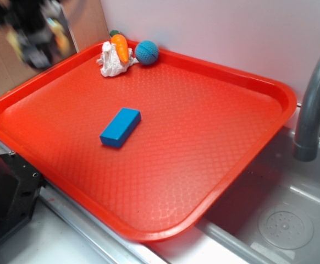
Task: Grab the green sponge.
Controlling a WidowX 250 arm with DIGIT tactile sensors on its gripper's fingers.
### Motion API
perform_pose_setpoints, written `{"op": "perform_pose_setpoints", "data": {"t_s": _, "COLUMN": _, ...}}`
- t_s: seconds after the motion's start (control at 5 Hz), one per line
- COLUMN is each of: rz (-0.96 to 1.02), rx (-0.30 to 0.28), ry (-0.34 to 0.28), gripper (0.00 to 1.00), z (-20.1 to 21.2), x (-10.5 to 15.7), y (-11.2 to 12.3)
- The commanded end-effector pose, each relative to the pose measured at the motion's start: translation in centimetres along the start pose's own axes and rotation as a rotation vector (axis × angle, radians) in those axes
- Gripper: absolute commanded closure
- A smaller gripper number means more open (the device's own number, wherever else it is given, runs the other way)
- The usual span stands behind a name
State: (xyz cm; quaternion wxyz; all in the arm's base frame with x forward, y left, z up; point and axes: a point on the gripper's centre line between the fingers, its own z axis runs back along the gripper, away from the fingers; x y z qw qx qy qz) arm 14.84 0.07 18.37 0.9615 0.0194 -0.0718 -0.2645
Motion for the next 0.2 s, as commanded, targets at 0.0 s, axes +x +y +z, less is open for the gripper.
{"op": "perform_pose_setpoints", "data": {"t_s": 0.0, "rz": 0.468, "rx": 0.076, "ry": 0.050, "gripper": 1.00, "z": 2.17, "x": -4.48, "y": 1.71}}
